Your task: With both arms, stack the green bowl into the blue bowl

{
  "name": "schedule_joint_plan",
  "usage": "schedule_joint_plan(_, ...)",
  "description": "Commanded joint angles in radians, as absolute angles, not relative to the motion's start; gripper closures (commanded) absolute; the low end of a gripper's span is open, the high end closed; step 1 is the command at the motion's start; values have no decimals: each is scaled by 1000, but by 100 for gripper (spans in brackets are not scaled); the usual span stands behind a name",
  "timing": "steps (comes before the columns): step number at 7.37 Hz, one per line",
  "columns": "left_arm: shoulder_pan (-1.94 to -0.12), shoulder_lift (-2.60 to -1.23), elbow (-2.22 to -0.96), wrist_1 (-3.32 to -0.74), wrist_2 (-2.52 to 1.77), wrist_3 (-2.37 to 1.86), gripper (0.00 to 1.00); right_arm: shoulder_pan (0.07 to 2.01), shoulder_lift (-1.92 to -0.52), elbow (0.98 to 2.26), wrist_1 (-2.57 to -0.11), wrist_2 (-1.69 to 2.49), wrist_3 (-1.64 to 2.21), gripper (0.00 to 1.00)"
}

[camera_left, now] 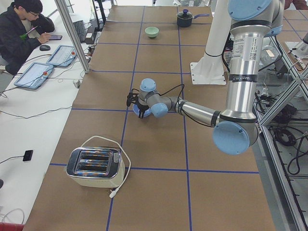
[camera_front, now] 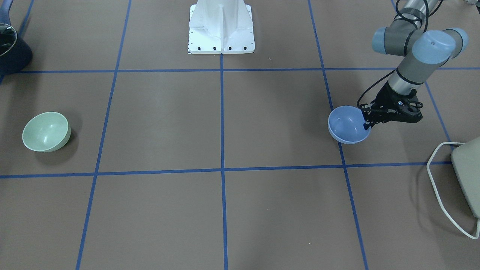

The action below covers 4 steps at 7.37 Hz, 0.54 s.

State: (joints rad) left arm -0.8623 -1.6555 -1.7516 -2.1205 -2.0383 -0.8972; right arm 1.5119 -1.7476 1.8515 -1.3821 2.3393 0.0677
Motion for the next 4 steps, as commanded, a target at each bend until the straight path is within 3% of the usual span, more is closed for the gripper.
schedule_joint_plan(1,-861,-1853,-1824,-1829,-2043,-966,100,1513,-1749,1852,-1382,2339,69,0)
schedule_joint_plan(4,-589,-2177,-1804,-1572,-1891,-1245,100,1511,-1749,1852,-1382,2341,77,0)
